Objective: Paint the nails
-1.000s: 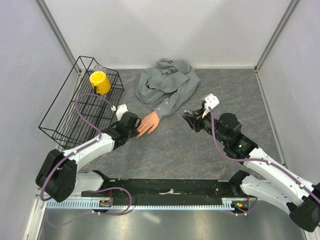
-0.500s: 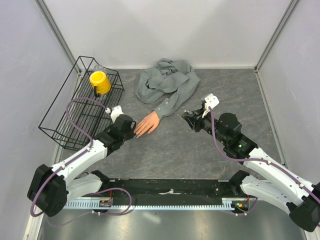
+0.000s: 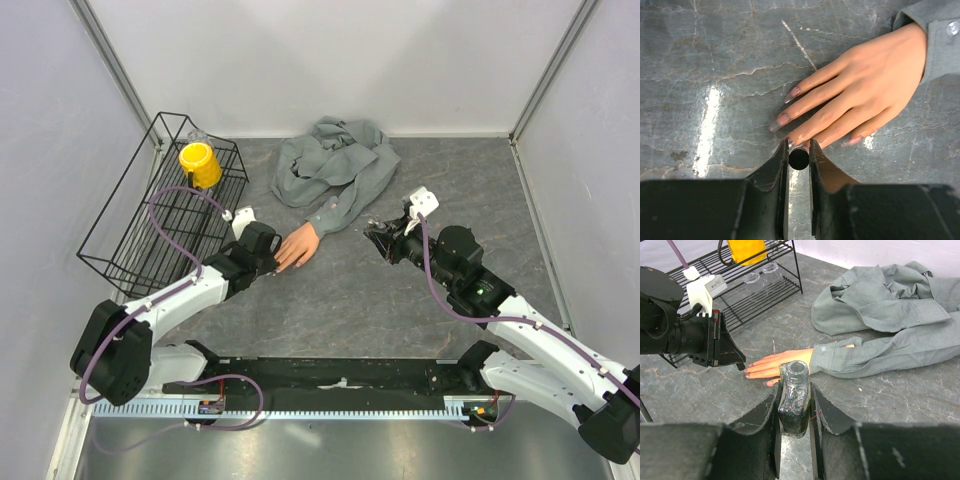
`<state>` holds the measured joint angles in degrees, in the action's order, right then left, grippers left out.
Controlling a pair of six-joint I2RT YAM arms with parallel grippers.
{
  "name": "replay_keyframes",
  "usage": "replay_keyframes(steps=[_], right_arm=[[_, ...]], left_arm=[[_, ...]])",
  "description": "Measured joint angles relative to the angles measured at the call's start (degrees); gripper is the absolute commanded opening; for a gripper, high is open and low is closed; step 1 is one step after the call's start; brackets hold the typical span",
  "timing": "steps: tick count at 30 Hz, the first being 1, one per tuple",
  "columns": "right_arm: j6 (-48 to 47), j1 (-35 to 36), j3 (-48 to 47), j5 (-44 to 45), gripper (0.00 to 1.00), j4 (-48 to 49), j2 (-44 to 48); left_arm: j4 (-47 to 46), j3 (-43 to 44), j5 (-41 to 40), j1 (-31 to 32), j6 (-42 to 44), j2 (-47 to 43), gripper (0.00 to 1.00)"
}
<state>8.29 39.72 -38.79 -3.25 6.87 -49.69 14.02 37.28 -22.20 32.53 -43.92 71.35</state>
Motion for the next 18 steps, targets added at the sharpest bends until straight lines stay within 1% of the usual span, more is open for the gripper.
replay_keyframes(steps=[18], right_arm=[[0.0, -0.2, 0.1, 0.0, 0.0, 0.0, -0.3]], left_arm=[[-2.4, 0.3, 0.0, 0.0, 0.2, 0.6, 0.02]])
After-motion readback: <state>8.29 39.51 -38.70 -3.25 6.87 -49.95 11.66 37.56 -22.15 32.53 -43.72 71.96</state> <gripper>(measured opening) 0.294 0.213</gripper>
